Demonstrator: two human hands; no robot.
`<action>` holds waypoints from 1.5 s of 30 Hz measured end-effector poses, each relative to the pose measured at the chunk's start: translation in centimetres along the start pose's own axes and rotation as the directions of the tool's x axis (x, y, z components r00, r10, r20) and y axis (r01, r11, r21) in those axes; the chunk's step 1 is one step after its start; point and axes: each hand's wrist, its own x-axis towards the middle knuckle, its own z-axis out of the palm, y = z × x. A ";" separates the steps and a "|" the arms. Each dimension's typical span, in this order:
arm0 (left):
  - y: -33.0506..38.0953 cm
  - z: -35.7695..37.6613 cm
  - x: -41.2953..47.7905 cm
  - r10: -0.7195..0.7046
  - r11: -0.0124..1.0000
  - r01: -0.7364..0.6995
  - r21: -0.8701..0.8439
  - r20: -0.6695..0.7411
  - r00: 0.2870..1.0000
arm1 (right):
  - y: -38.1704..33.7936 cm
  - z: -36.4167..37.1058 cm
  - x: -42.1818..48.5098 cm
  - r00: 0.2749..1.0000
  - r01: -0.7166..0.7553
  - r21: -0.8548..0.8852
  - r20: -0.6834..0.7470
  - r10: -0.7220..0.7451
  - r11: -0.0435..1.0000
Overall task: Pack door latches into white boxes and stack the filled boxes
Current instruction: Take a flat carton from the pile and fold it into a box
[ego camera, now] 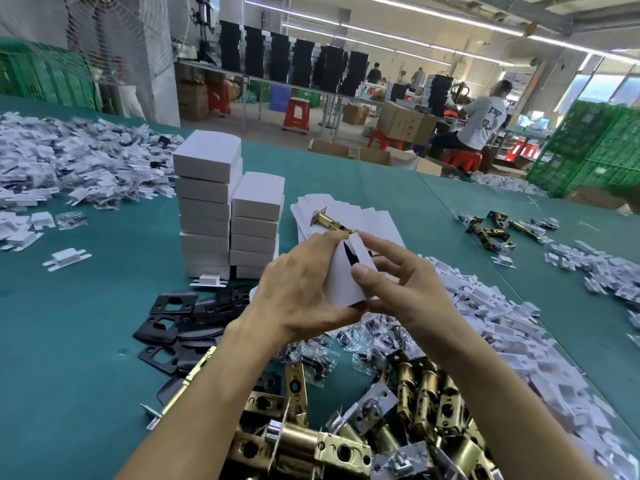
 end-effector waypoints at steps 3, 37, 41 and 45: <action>0.1 -0.2 0.0 -0.002 1.000 0.002 -0.024 -0.031 1.000 | -0.1 -0.1 -0.1 1.000 -0.014 0.124 -0.015 0.016 0.992; 0.6 -0.3 0.1 -0.122 0.992 0.122 -0.014 -0.088 0.989 | 1.1 -0.5 -0.5 0.980 0.166 0.054 -0.117 -0.158 0.985; 0.7 -0.2 0.1 -0.135 0.991 0.134 -0.017 -0.115 0.984 | 1.3 0.1 -0.9 0.948 0.264 -0.063 -0.167 -0.271 0.962; 0.9 -0.2 0.2 -0.143 0.990 0.144 0.000 -0.139 0.980 | 1.8 0.9 -1.0 0.899 0.326 -0.206 -0.234 -0.370 0.923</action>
